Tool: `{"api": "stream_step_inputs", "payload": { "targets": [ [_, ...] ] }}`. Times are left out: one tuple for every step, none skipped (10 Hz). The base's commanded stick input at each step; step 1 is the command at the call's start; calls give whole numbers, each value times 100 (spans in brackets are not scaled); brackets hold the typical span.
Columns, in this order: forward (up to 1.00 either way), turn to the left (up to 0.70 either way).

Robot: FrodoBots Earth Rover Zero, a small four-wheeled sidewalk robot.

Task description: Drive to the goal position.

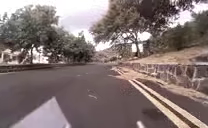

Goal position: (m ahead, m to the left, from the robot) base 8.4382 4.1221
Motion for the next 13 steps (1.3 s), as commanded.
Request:
{"api": "stream_step_inputs", "payload": {
  "targets": [
    [100,0],
    [100,0],
    [100,0],
    [100,-5],
    [100,-13],
    [100,-12],
    [100,-1],
    [100,-13],
    [100,-21],
    [100,-23],
    [100,-7],
    [100,-24],
    [100,-10]
  ]
}}
